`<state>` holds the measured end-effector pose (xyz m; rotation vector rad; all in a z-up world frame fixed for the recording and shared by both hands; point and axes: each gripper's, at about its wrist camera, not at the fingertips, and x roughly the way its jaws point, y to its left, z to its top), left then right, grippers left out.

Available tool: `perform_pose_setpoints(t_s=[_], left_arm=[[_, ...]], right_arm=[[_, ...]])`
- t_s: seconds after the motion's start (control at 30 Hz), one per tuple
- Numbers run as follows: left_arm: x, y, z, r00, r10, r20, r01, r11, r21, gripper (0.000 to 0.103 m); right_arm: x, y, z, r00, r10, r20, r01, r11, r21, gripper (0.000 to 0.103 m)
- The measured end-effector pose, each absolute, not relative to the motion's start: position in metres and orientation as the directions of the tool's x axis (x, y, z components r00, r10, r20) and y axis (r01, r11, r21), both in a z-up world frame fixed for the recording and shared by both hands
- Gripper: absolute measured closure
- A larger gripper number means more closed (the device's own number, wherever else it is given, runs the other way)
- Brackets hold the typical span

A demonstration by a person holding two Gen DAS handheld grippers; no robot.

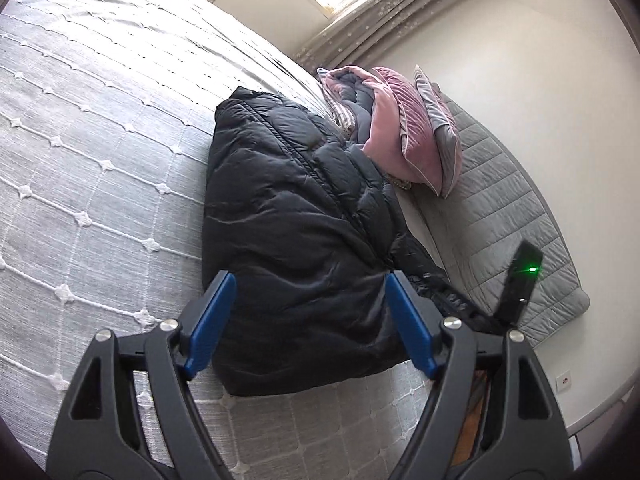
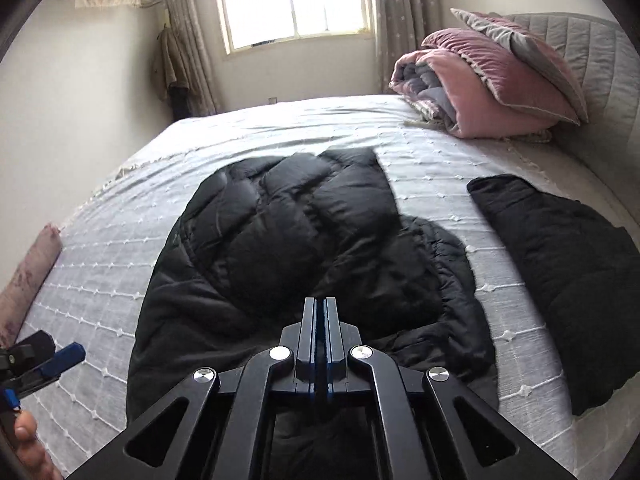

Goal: Fold large clothes

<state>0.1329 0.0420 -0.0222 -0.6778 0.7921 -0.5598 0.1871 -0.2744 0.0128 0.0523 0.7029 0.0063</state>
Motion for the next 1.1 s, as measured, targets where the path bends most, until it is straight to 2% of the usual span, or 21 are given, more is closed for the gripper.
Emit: perform_pose_setpoints(t_s=[0.1, 0.17, 0.27, 0.3, 0.4, 0.43, 0.47, 0.5, 0.53, 0.67, 0.8, 0.83, 0.87, 0.9, 0.93, 1.0, 1.1], left_arm=[[0.135, 0.041, -0.023, 0.585, -0.670, -0.457, 0.198, 0.665, -0.721, 0.026], [0.137, 0.040, -0.025, 0.588, -0.664, -0.462, 0.192, 0.669, -0.718, 0.026], [0.142, 0.039, -0.030, 0.580, -0.666, -0.469, 0.177, 0.666, -0.725, 0.026], [0.143, 0.039, -0.031, 0.573, -0.672, -0.468, 0.176, 0.659, -0.731, 0.026], [0.140, 0.046, -0.023, 0.582, -0.689, -0.432, 0.202, 0.636, -0.745, 0.026], [0.140, 0.051, -0.020, 0.595, -0.687, -0.418, 0.208, 0.634, -0.745, 0.026], [0.140, 0.056, -0.018, 0.608, -0.682, -0.407, 0.209, 0.631, -0.747, 0.026], [0.139, 0.060, -0.018, 0.616, -0.677, -0.402, 0.203, 0.630, -0.750, 0.026], [0.140, 0.064, -0.019, 0.618, -0.673, -0.405, 0.190, 0.629, -0.754, 0.026], [0.148, 0.069, -0.034, 0.607, -0.674, -0.421, 0.137, 0.610, -0.781, 0.026], [0.154, 0.052, -0.044, 0.578, -0.656, -0.487, 0.135, 0.665, -0.735, 0.026], [0.156, 0.047, -0.046, 0.572, -0.653, -0.496, 0.137, 0.672, -0.728, 0.026], [0.159, 0.043, -0.048, 0.566, -0.653, -0.503, 0.139, 0.677, -0.723, 0.026], [0.161, 0.040, -0.049, 0.563, -0.651, -0.510, 0.139, 0.683, -0.717, 0.026], [0.163, 0.036, -0.050, 0.562, -0.646, -0.517, 0.139, 0.689, -0.711, 0.026], [0.165, 0.032, -0.055, 0.555, -0.638, -0.534, 0.138, 0.704, -0.697, 0.026], [0.167, 0.027, -0.058, 0.549, -0.627, -0.552, 0.146, 0.722, -0.676, 0.026]], right_arm=[[0.178, -0.296, 0.026, 0.787, 0.029, -0.617, 0.029, 0.996, 0.083, 0.101], [0.178, -0.310, 0.022, 0.773, 0.036, -0.633, 0.035, 0.994, 0.100, 0.101], [0.180, -0.315, 0.012, 0.738, 0.127, -0.662, -0.022, 0.986, 0.165, 0.099], [0.181, -0.313, 0.010, 0.734, 0.138, -0.665, -0.026, 0.984, 0.175, 0.097], [0.181, -0.305, 0.014, 0.738, 0.185, -0.649, -0.050, 0.974, 0.221, 0.082], [0.181, -0.303, 0.015, 0.732, 0.215, -0.647, -0.061, 0.966, 0.252, 0.059], [0.181, -0.299, 0.015, 0.728, 0.229, -0.646, -0.066, 0.962, 0.266, 0.020], [0.179, -0.296, 0.016, 0.735, 0.238, -0.635, -0.073, 0.959, 0.274, 0.011], [0.177, -0.294, 0.017, 0.749, 0.237, -0.619, -0.080, 0.959, 0.271, 0.011], [0.181, -0.287, 0.017, 0.740, 0.190, -0.645, -0.053, 0.973, 0.226, 0.012], [0.182, -0.308, 0.019, 0.771, -0.097, -0.630, 0.163, 0.986, 0.046, 0.013], [0.184, -0.314, 0.015, 0.757, -0.082, -0.648, 0.151, 0.987, 0.051, 0.023], [0.187, -0.318, 0.009, 0.736, -0.029, -0.677, 0.117, 0.990, 0.085, 0.061], [0.191, -0.320, -0.001, 0.701, 0.033, -0.712, 0.083, 0.988, 0.128, 0.087], [0.193, -0.319, -0.008, 0.673, 0.051, -0.738, 0.073, 0.988, 0.134, 0.093], [0.190, -0.309, -0.006, 0.692, 0.000, -0.722, 0.054, 0.997, 0.052, 0.096], [0.172, -0.318, 0.023, 0.751, 0.047, -0.659, 0.043, 0.992, 0.120, 0.097]])
